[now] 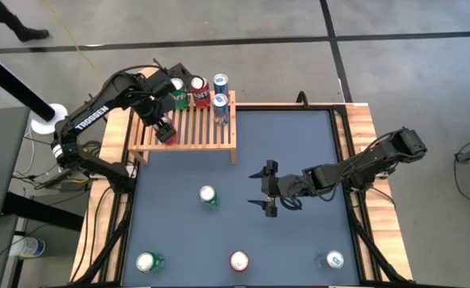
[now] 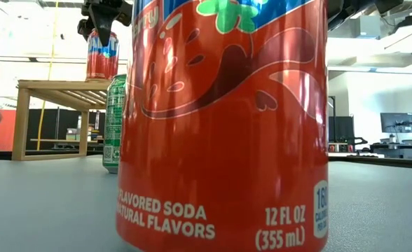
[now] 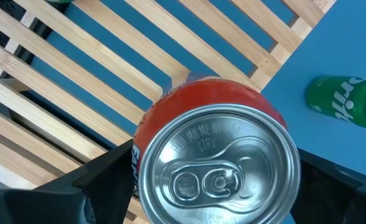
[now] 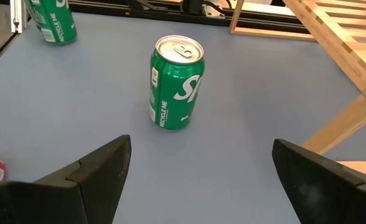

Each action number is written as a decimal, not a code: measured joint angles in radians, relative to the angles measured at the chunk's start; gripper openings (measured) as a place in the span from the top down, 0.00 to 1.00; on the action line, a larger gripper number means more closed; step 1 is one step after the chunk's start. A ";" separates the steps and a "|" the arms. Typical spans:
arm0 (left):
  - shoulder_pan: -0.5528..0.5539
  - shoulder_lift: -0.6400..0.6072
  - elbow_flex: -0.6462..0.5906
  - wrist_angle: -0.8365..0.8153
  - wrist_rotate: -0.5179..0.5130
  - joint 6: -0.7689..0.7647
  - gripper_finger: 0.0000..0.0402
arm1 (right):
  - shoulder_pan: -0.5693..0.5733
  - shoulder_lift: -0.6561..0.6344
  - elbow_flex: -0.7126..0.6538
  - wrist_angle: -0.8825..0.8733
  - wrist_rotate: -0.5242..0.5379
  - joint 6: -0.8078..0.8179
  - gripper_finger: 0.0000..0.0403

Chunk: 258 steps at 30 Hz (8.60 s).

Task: Place canned beverage on shelf
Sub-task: Put the top red soda can on the shelf aligned with the other red soda can

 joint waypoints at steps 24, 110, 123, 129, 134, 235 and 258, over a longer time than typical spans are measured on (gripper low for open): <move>0.000 -0.001 0.001 0.001 0.044 0.018 0.17 | 0.001 0.000 0.000 -0.004 0.000 0.001 0.06; -0.030 -1.195 -1.192 1.170 -0.064 -0.016 0.17 | -0.066 0.000 0.000 0.019 -0.052 0.046 0.06; -0.030 -1.162 -1.303 1.427 -0.072 0.056 0.17 | -0.092 0.000 0.000 0.010 -0.079 0.044 0.06; -0.030 -1.093 -1.303 1.474 -0.058 0.065 0.17 | -0.098 0.000 0.000 0.005 -0.080 0.017 0.06; -0.030 -1.028 -1.303 1.533 -0.054 0.072 0.19 | -0.098 0.000 0.000 0.002 -0.080 0.000 0.06; 0.031 -0.285 -1.099 2.056 0.103 0.082 0.26 | -0.096 0.000 0.000 0.018 -0.080 0.019 0.06; 0.029 -0.291 -1.100 1.977 0.118 0.049 0.15 | -0.098 0.000 0.000 0.018 -0.079 0.027 0.06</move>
